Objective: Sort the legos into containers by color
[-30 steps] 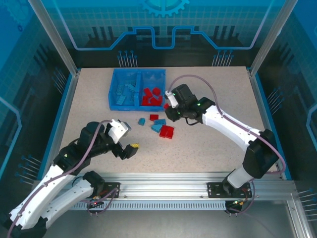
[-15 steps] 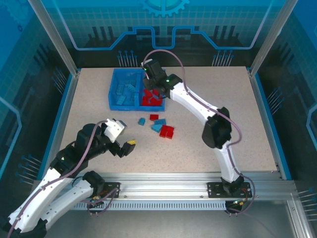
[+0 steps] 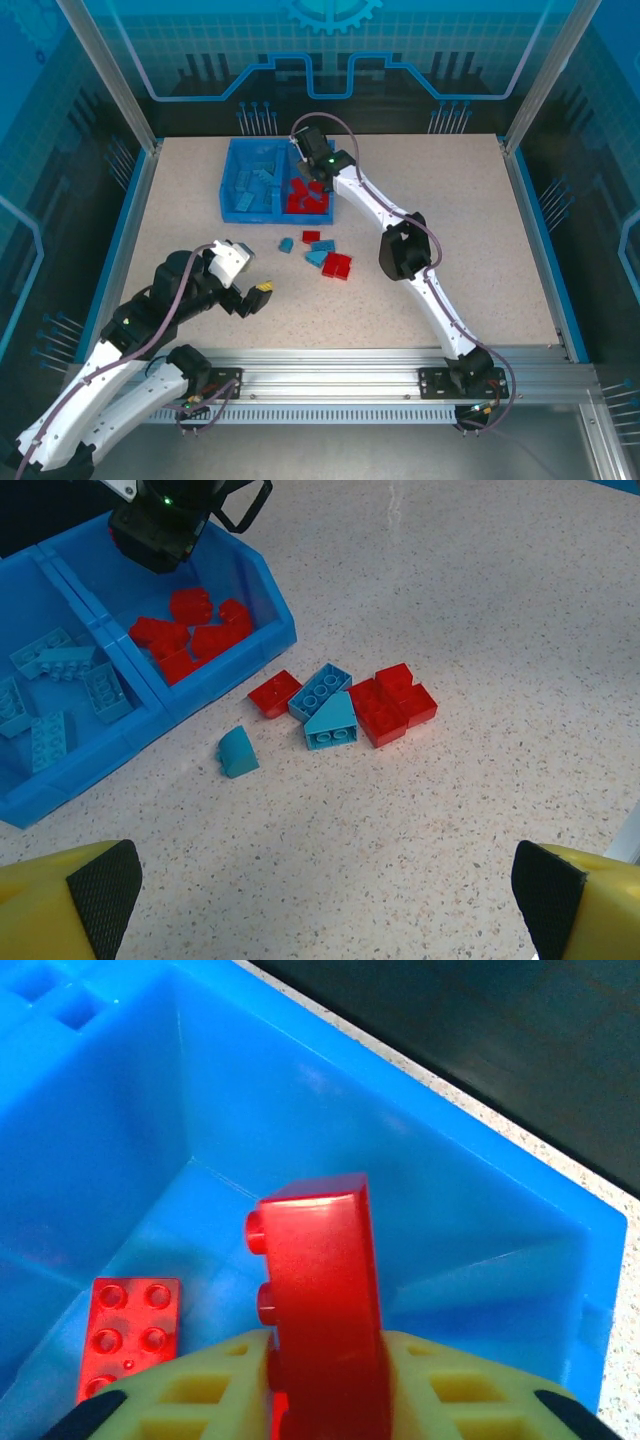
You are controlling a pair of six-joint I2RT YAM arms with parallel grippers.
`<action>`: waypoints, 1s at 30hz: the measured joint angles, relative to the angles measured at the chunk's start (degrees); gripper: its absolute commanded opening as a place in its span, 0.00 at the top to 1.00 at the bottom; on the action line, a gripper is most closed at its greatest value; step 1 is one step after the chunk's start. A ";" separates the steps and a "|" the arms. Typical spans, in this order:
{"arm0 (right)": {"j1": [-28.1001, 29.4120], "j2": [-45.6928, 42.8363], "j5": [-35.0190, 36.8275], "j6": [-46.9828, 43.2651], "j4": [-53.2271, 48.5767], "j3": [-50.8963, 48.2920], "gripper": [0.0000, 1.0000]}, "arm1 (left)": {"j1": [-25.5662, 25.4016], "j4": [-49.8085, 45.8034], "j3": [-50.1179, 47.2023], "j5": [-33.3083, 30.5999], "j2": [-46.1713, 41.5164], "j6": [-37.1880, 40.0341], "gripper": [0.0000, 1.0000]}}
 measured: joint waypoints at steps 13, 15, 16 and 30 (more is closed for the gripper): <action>0.79 -12.92 -2.97 0.09 -5.49 -6.03 0.55 | 0.04 1.25 0.02 -4.94 2.45 -5.07 0.01; 1.33 -22.34 -5.29 1.03 -6.60 -14.73 0.48 | 0.04 0.92 1.99 -6.75 6.21 -11.26 0.01; 1.66 -27.54 -6.86 1.44 -6.88 -19.71 0.45 | 0.04 0.79 3.15 -7.61 8.17 -14.36 0.01; 18.67 -92.08 -23.85 12.37 -11.78 -80.59 0.08 | -0.59 3.56 7.98 -17.97 43.69 -68.94 0.02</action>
